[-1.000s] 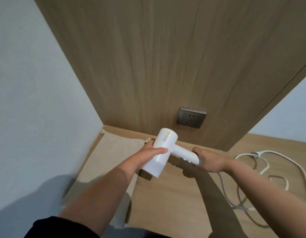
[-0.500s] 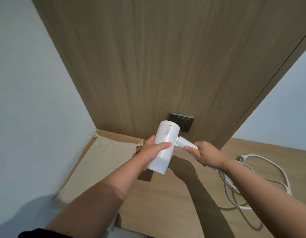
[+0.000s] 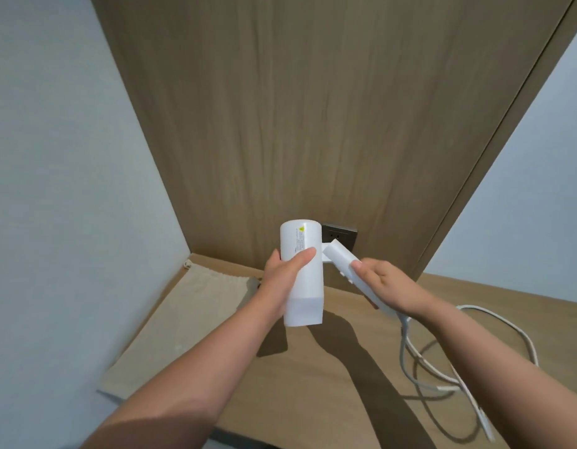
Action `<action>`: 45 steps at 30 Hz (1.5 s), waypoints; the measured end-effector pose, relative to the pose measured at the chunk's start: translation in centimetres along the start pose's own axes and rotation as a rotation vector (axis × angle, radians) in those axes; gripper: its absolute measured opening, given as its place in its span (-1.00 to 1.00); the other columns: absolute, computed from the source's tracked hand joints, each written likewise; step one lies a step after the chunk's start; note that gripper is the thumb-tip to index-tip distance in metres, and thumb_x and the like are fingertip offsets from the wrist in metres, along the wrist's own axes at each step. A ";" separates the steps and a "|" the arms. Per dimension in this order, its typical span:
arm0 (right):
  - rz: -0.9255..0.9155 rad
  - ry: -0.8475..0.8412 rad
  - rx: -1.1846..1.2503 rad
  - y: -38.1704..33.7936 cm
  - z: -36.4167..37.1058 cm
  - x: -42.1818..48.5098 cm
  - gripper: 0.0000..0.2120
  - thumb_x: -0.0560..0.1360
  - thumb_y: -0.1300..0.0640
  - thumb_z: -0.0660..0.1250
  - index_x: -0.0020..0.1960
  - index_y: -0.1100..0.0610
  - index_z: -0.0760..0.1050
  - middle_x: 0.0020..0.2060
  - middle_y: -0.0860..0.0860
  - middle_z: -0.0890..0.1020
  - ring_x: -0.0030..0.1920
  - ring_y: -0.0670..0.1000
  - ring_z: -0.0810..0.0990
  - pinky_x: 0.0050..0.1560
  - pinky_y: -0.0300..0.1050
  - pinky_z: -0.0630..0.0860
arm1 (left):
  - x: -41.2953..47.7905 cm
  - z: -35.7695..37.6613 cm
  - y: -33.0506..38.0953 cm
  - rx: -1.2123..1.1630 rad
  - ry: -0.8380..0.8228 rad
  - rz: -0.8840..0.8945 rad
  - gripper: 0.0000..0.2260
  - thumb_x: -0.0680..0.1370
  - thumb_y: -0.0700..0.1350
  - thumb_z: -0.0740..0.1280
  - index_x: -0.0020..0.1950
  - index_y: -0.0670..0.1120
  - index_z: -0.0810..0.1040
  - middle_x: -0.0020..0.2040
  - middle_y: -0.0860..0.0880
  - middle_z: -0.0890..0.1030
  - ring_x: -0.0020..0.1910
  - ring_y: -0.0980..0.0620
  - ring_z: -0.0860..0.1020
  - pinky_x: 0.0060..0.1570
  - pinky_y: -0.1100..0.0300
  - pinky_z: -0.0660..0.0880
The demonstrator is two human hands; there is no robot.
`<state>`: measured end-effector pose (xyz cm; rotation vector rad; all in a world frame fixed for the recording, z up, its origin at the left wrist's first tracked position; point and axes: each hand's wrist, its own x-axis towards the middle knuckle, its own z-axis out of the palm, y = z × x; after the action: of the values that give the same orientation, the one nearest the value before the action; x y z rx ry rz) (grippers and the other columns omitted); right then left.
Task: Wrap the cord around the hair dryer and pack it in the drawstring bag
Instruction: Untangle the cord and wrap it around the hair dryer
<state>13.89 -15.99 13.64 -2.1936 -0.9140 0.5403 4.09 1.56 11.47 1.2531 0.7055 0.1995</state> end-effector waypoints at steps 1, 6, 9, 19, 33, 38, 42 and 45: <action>-0.004 0.012 -0.011 -0.1 -0.7 -0.5 -0.60 0.57 -0.17 0.05 -0.18 0.09 0.46 -0.35 0.01 0.51 -0.42 -0.03 0.52 -0.34 -0.20 0.48 | -0.5 0.6 0.2 -0.039 0.030 0.010 -0.58 0.46 0.02 0.46 0.25 -0.01 0.43 0.08 -0.13 0.60 0.00 -0.14 0.62 -0.03 -0.06 0.60; -0.003 0.082 -0.055 1.0 -3.3 -2.4 -0.51 0.55 -0.20 0.07 -0.16 0.20 0.51 -0.39 0.04 0.50 -0.44 0.05 0.52 -0.36 -0.04 0.49 | -3.2 4.0 0.3 -0.132 0.075 0.043 -0.65 0.47 -0.01 0.46 0.18 -0.03 0.45 0.03 -0.12 0.60 -0.09 -0.09 0.62 -0.16 0.05 0.58; -0.019 0.163 -0.070 1.7 -3.7 -3.6 -0.47 0.54 -0.22 0.07 -0.21 0.22 0.50 -0.43 0.04 0.47 -0.44 0.07 0.49 -0.33 0.05 0.51 | -4.3 5.7 0.0 -0.147 0.109 0.075 -0.69 0.46 -0.02 0.46 0.13 -0.03 0.47 0.03 -0.13 0.61 -0.09 -0.10 0.62 -0.10 0.00 0.58; 0.083 0.393 -0.034 3.8 -0.8 -6.7 -0.55 0.59 -0.15 -0.07 -0.15 0.15 0.41 -0.37 -0.06 0.46 -0.33 -0.08 0.46 -0.38 -0.17 0.32 | -5.8 12.4 -3.1 -0.375 0.174 0.067 -0.63 0.43 0.01 0.46 0.16 -0.07 0.49 0.02 -0.16 0.65 -0.06 -0.16 0.65 -0.04 -0.05 0.60; 0.156 0.011 0.017 11.9 -1.2 -6.6 -0.69 0.58 -0.06 0.11 0.20 0.10 0.39 -0.07 0.02 0.55 -0.13 0.03 0.57 -0.27 -0.16 0.49 | -3.0 12.6 -10.4 0.075 0.166 -0.066 -0.50 0.43 -0.02 0.48 0.24 -0.06 0.30 0.08 -0.03 0.55 -0.05 0.05 0.58 -0.19 0.15 0.54; 0.240 0.061 0.031 15.1 -0.9 -7.2 -0.71 0.55 0.13 0.20 0.25 0.17 0.42 -0.13 0.12 0.61 -0.12 0.12 0.60 -0.06 -0.01 0.51 | 0.3 7.9 -12.7 0.214 0.272 -0.135 -0.20 0.08 0.16 0.48 0.26 -0.07 0.40 0.10 -0.08 0.63 -0.02 -0.05 0.63 0.05 -0.06 0.59; 0.271 0.061 -0.020 16.8 -0.3 -7.4 -0.72 0.55 0.15 0.23 0.24 0.19 0.45 -0.05 0.14 0.63 -0.07 0.12 0.59 -0.02 -0.07 0.48 | 2.9 4.8 -14.8 0.195 0.367 -0.217 -0.14 0.05 0.15 0.49 0.28 -0.10 0.38 0.11 -0.11 0.61 -0.01 -0.12 0.62 0.03 -0.12 0.59; 0.267 0.069 -0.058 17.6 -0.2 -7.6 -0.72 0.56 0.14 0.23 0.24 0.19 0.45 0.05 0.09 0.59 0.05 0.07 0.55 0.09 -0.07 0.46 | 3.7 3.6 -15.7 0.158 0.412 -0.256 -0.11 0.03 0.13 0.50 0.31 -0.08 0.34 0.12 -0.11 0.59 0.00 -0.15 0.61 -0.01 -0.15 0.61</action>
<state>16.90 -30.70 1.75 -2.3882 -0.6100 0.5639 5.43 -4.56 -3.83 1.2698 1.2491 0.1956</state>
